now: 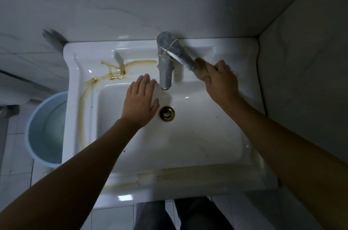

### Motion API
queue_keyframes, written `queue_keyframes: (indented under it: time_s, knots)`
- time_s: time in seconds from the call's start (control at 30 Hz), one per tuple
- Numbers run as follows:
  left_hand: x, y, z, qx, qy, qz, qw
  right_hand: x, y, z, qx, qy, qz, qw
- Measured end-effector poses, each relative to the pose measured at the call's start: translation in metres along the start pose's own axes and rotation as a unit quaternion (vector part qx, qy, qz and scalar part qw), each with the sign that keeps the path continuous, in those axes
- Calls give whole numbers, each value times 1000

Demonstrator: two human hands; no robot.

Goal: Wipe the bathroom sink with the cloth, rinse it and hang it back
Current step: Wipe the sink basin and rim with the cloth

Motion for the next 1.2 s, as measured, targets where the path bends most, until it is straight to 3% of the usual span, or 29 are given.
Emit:
queue_keyframes:
  time_s: [0.07,0.2,0.37,0.5,0.87,1.07,1.2]
  knots:
    - [2,0,0,-5,-2,0,1000,4,-12,-18,20,-13,-23,999]
    - [1,0,2,-5,-3,0,1000,14,-28,-67,-35,-34,-73,996]
    - [-3,1,1,1,-1,-5,1000,3,-33,-53,56,-6,-97,994]
    - [-3,1,2,0,12,-2,1000,-1,-26,-57,51,6,-93,994]
    - [-1,1,0,4,3,-7,1000,-12,-126,-70,-50,52,-85,994]
    - [-4,0,2,-3,14,-10,1000,-6,-62,-69,-59,31,-115,991]
    - [-7,0,2,6,19,-17,1000,-3,-25,-60,-147,63,-127,979]
Point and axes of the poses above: each hand's wrist, its own y-axis towards the middle knuckle, its own x-axis out of the back of the hand, z = x × y, the point moved 10 cm from there along y, towards the middle knuckle, and after that the axes turned 15 degrees about -y, right-handed, at the moved point
